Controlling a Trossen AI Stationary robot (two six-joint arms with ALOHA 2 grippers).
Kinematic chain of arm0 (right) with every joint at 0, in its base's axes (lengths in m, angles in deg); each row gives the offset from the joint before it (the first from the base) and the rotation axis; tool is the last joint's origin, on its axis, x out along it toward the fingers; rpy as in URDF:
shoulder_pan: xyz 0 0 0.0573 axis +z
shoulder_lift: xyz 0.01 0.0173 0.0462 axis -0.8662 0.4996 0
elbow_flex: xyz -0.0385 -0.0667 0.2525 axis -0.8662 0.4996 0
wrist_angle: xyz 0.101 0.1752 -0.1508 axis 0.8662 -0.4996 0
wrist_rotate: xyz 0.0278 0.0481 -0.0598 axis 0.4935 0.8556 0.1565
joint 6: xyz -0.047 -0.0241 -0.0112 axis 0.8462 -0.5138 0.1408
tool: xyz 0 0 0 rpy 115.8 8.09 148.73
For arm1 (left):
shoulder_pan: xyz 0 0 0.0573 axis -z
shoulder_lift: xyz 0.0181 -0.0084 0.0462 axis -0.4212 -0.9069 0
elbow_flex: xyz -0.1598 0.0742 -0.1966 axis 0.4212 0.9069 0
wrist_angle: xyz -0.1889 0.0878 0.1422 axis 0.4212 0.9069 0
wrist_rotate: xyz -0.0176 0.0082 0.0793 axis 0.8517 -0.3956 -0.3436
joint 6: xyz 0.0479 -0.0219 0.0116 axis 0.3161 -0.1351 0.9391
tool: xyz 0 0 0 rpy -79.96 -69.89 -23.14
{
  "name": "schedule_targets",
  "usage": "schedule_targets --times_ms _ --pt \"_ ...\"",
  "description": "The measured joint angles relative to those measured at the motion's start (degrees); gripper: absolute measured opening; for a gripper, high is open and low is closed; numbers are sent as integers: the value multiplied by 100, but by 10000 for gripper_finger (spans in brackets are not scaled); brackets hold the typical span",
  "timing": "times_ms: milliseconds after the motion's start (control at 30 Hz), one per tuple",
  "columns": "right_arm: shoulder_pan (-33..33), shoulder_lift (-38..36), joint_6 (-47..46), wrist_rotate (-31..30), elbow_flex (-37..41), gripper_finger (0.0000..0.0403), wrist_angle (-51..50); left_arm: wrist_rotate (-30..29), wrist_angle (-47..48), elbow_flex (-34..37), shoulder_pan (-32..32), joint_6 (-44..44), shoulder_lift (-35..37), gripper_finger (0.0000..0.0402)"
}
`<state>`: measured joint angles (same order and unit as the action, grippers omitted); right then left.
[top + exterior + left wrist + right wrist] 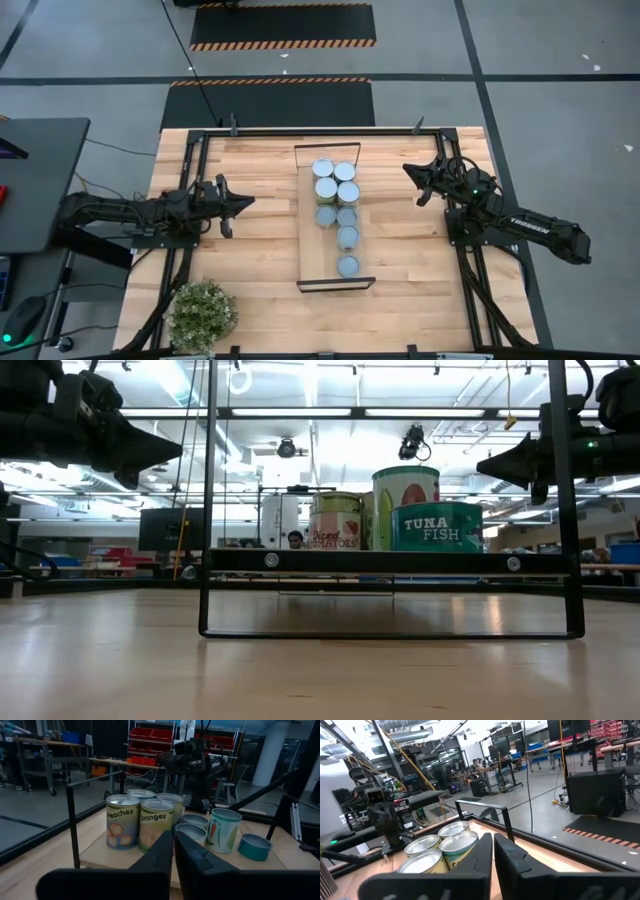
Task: Pick and place cans onto a shelf
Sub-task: Return to Home Position
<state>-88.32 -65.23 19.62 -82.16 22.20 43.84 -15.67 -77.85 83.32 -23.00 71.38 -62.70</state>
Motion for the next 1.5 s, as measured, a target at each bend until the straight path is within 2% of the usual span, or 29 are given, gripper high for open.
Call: schedule_targets --times_ms 300,1500 --pt "0 0 0 -1 -1 27 3 0 0 2 0 -1 0 35" --pt "0 2 -2 -1 -1 25 7 0 4 7 0 2 -2 36"
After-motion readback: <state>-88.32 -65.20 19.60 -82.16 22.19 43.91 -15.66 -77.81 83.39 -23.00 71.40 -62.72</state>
